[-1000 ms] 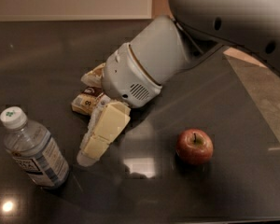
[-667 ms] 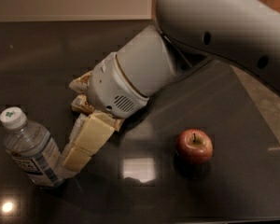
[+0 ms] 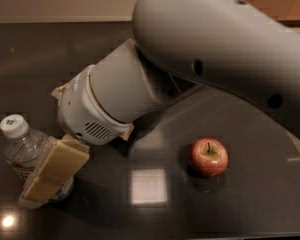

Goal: Knock blue plastic bottle over

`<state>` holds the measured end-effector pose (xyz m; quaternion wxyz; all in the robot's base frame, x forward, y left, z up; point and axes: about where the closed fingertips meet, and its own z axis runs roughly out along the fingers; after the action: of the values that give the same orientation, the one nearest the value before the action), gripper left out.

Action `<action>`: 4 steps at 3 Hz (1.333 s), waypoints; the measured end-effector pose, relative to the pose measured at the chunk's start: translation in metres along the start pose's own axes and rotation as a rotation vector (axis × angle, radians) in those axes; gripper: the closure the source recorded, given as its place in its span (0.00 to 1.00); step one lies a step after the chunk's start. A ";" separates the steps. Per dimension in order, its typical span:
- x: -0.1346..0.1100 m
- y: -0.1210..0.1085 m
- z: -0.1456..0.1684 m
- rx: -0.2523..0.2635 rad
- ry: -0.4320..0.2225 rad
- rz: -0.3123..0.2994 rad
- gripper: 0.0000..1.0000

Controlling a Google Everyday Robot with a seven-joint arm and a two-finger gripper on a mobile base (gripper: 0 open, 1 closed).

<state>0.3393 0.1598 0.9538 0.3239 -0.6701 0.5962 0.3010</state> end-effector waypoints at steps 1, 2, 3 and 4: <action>-0.005 0.002 0.014 0.015 0.013 0.018 0.00; -0.005 0.003 0.026 0.010 0.020 0.033 0.00; -0.004 0.003 0.033 0.010 0.024 0.048 0.17; -0.003 0.001 0.034 0.007 0.033 0.069 0.41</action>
Offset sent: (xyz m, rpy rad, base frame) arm -0.0005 0.0316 -0.0306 -0.0288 0.0627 -0.0401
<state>0.3370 0.1889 0.9355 0.3057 -0.6528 0.6255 0.2987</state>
